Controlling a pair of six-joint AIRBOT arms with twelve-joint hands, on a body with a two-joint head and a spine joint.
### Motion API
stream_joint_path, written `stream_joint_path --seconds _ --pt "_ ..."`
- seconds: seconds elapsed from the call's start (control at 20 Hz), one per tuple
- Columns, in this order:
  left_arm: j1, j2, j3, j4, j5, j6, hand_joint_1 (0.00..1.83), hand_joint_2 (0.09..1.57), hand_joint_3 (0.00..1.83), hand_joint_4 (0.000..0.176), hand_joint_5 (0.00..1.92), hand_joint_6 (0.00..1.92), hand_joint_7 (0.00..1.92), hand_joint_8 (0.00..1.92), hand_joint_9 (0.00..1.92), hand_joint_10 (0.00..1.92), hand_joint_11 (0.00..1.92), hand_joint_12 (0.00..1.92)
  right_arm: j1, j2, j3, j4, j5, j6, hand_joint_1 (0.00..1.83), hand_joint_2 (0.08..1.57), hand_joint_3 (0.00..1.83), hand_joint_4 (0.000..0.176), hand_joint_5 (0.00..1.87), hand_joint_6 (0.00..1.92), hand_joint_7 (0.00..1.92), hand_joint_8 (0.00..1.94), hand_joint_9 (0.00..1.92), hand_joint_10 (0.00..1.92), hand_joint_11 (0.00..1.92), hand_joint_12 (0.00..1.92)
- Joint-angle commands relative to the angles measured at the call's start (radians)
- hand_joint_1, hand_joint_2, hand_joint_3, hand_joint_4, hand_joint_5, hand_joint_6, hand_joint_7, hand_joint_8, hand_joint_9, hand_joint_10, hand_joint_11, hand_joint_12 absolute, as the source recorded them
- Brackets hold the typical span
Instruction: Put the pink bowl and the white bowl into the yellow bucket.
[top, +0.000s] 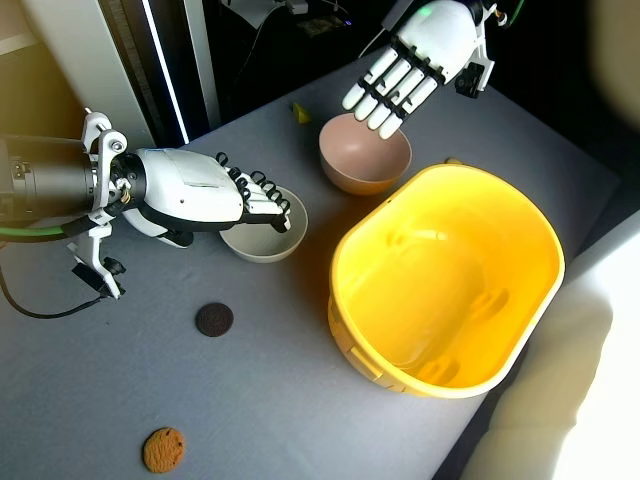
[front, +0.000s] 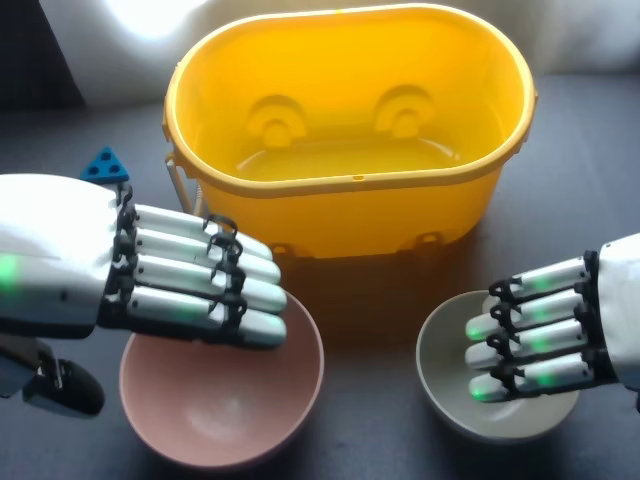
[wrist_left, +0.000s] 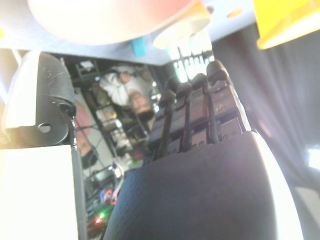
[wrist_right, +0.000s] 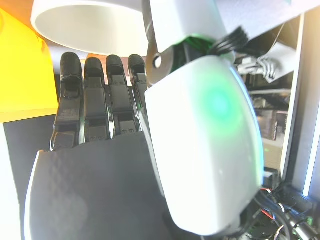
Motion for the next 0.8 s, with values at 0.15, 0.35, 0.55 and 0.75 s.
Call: stream_joint_path --seconds 0.15,0.35,0.55,0.75 --pt "-0.013 0.012 0.018 -0.027 -0.101 -0.001 1.10 1.07 0.01 0.000 0.06 0.00 0.00 0.00 0.00 0.00 0.00 0.12 0.002 0.002 0.003 0.054 0.052 -0.015 1.22 0.98 0.00 0.000 0.16 0.00 0.14 0.00 0.12 0.00 0.00 0.67" --pt "-0.013 0.008 0.025 0.009 -0.109 0.010 1.21 1.07 0.00 0.000 0.05 0.00 0.01 0.00 0.00 0.00 0.00 0.13 -0.005 -0.015 0.011 0.054 0.050 -0.044 1.22 0.98 0.00 0.000 0.14 0.00 0.12 0.00 0.09 0.00 0.00 0.63" --pt "0.038 0.001 0.023 0.009 -0.105 0.046 1.11 1.06 0.00 0.000 0.06 0.01 0.03 0.01 0.00 0.00 0.00 0.18 -0.006 -0.029 0.018 0.053 0.050 -0.045 1.22 0.98 0.00 0.000 0.17 0.01 0.14 0.00 0.12 0.01 0.00 0.65" --pt "0.085 -0.004 0.023 0.008 -0.096 0.069 1.12 1.07 0.00 0.000 0.07 0.01 0.03 0.00 0.01 0.00 0.00 0.22 -0.011 -0.047 0.043 0.054 0.049 -0.044 1.24 0.97 0.00 0.000 0.17 0.00 0.15 0.00 0.13 0.01 0.00 0.72"
